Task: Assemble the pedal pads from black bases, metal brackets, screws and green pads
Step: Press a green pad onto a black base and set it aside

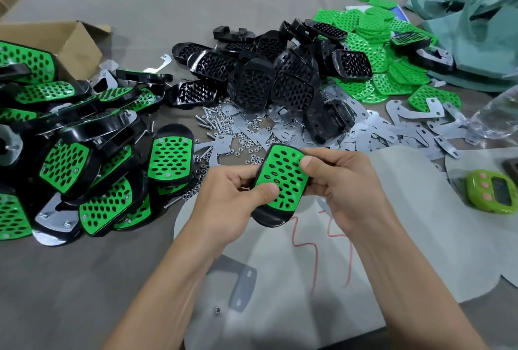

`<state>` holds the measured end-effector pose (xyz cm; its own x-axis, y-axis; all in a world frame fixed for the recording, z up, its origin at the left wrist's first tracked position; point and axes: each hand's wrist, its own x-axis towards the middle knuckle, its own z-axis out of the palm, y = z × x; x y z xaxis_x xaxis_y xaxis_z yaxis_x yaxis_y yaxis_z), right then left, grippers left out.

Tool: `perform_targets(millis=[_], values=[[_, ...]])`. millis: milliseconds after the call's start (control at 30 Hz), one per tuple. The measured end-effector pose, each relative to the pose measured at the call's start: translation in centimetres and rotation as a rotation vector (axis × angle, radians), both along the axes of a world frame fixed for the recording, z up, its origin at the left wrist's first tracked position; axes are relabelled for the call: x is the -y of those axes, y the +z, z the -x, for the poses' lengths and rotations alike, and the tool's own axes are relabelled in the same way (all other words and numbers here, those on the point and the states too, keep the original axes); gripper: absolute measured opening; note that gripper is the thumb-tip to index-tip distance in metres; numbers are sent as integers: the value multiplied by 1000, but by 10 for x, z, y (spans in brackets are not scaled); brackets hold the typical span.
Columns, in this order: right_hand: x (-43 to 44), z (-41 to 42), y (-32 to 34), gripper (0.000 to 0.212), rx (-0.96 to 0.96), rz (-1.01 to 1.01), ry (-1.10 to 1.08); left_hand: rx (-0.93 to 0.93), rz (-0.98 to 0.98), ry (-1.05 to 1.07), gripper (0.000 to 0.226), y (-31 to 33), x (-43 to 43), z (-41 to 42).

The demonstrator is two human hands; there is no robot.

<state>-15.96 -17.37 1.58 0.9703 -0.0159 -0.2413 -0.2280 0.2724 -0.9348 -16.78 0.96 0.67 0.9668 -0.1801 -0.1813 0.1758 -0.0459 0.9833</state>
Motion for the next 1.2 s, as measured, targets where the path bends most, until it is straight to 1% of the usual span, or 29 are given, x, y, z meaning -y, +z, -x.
perform_targets(millis=[67,133,233,300,400,433,533,633,733,800,967,1033,1100,1133,1167,1200], values=[[-2,-1,0,20,13,-23,1,11,19,52,29,-1,3,0],[-6,1,-1,20,31,23,86,-10,89,100,31,-1,4,0],[-6,7,-2,37,15,105,264,-38,166,126,25,0,5,0],[-1,8,0,49,1,98,325,-29,174,129,23,0,5,1],[4,8,1,77,3,167,443,-36,180,154,20,0,6,3],[3,8,0,81,12,169,444,-34,179,159,20,0,6,3],[-2,10,-2,76,8,102,374,3,179,191,20,2,5,0],[-5,9,0,70,8,56,366,39,166,203,19,3,5,-1],[-11,10,0,43,5,3,290,55,149,225,19,1,7,-1],[-16,12,-2,33,-14,1,227,72,142,236,19,1,8,0],[-14,10,-4,35,-17,0,186,116,110,219,23,0,10,1],[-13,9,-6,37,2,8,178,140,54,207,21,0,10,0],[-13,8,-7,36,23,21,160,188,-81,183,19,3,10,-1],[-12,8,-8,36,31,29,151,222,-208,173,18,3,9,-3],[-11,8,-9,36,41,54,145,274,-416,182,21,4,6,-3],[-9,8,-10,36,51,104,145,335,-655,218,30,5,4,-4]])
